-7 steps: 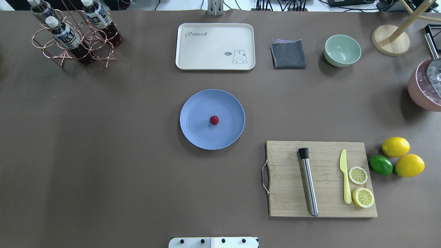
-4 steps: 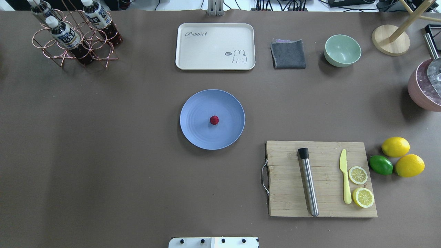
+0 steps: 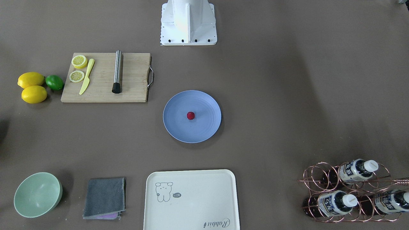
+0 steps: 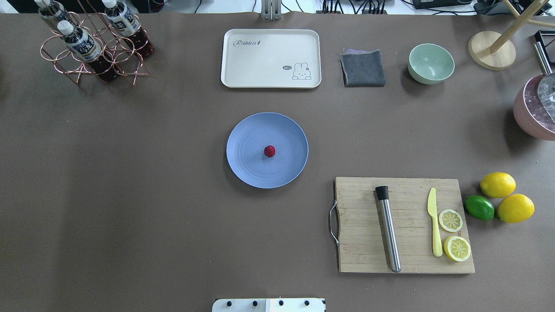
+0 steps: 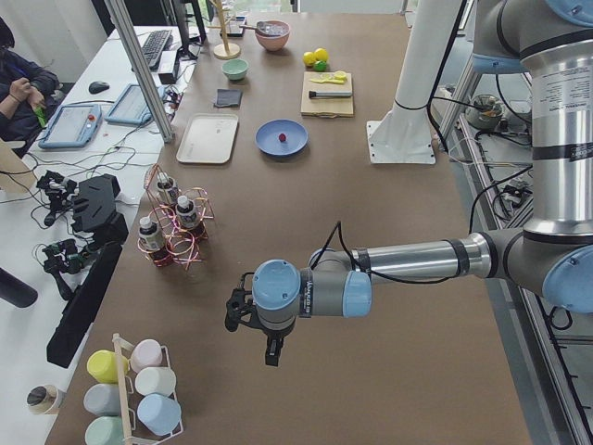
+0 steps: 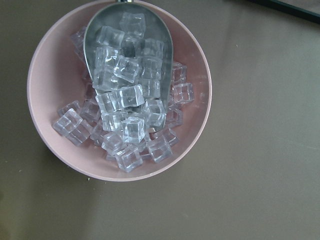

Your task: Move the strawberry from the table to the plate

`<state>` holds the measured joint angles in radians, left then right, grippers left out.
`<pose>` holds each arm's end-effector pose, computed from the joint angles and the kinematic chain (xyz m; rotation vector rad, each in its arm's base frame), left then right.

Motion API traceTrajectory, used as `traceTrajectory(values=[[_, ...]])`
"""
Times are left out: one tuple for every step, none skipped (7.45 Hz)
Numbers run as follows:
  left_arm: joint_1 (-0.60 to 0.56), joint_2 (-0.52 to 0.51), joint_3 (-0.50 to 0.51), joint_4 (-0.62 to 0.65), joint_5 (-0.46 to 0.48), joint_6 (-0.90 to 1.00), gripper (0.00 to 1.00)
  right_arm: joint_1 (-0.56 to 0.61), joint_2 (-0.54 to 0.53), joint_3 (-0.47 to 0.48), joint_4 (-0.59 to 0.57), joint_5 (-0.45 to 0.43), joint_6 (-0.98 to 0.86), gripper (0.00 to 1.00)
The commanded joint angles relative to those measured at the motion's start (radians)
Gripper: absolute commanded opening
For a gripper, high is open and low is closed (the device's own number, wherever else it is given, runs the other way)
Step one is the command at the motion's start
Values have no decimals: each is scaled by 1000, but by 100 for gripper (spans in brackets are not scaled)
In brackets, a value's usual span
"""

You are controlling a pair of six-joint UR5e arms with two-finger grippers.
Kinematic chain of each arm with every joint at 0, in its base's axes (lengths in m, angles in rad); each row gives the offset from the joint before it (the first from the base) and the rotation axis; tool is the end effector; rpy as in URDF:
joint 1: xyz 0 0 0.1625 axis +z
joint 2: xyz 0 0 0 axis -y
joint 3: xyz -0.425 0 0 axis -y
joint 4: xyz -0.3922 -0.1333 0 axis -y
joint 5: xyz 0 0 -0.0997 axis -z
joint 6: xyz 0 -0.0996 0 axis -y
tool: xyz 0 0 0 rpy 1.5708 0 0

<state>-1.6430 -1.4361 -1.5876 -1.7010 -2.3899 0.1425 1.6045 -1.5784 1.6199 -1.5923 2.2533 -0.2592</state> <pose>-0.0916 -0.4274 0.6966 0.0993 0.8133 0.0714 0.0869 -0.4872 0.6465 0.1189 -0.6738 -0.2235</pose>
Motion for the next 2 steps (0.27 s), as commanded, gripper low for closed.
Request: traceTrajectory(values=[[0,0,1,3,0,0,98,0,0,-2,0,0,0,100],[0,-1,3,3,0,0,98,0,0,-2,0,0,0,100]])
